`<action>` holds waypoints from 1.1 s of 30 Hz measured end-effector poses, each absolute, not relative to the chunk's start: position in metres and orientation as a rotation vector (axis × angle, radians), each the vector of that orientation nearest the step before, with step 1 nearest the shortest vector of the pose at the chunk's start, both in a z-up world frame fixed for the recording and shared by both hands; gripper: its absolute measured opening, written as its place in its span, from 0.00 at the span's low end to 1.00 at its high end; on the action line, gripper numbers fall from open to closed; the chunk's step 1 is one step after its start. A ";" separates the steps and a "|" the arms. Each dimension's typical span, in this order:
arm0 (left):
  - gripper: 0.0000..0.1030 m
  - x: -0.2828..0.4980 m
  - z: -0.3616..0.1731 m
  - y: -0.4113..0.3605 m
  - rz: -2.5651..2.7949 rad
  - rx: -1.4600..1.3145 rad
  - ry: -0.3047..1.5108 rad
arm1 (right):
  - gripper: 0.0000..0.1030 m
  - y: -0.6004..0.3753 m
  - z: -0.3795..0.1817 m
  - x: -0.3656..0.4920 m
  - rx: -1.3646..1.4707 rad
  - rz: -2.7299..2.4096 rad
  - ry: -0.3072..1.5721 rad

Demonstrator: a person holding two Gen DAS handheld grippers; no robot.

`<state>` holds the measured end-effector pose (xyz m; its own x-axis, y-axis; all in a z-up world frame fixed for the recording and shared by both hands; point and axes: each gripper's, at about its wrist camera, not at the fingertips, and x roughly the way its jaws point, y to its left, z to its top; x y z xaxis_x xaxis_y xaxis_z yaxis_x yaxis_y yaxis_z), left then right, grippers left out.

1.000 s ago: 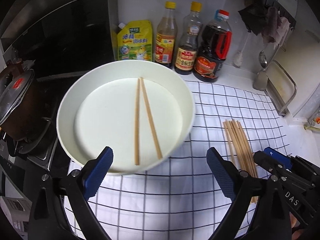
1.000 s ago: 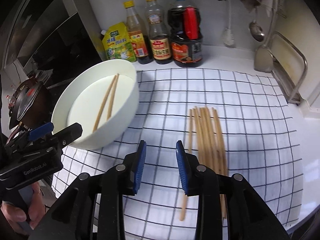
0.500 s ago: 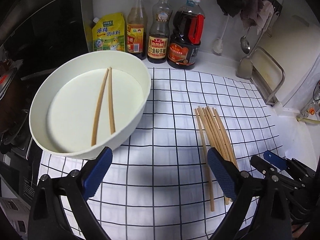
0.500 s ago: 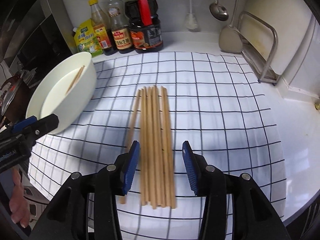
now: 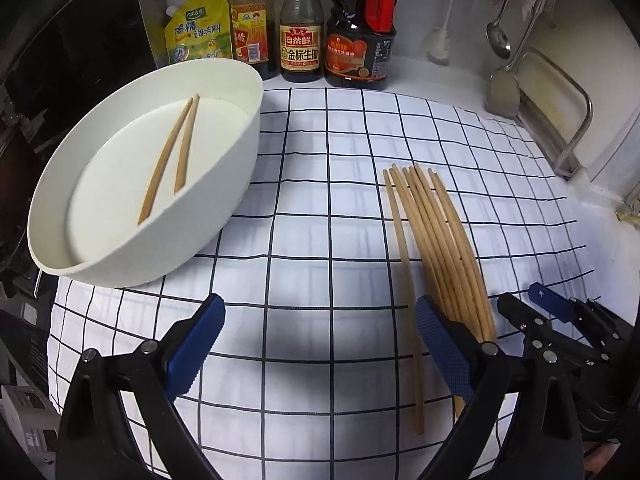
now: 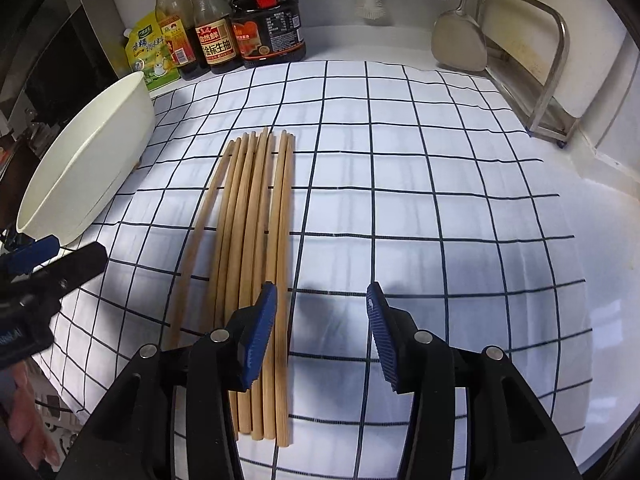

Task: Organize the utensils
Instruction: 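Move both open tools back to the chopstick bundle, then close the left tool on one chopstick while the right tool grasps another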

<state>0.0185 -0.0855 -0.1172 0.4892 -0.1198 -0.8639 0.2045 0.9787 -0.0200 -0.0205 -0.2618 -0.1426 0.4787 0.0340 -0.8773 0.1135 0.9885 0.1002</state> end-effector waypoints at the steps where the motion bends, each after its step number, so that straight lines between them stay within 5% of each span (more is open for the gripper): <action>1: 0.91 0.018 -0.120 -0.087 -0.195 0.094 1.037 | 0.43 -0.261 -0.144 -0.019 0.148 -0.040 1.070; 33: 0.91 0.025 -0.164 -0.122 -0.187 0.126 1.070 | 0.44 -0.289 -0.160 -0.008 0.059 -0.035 1.066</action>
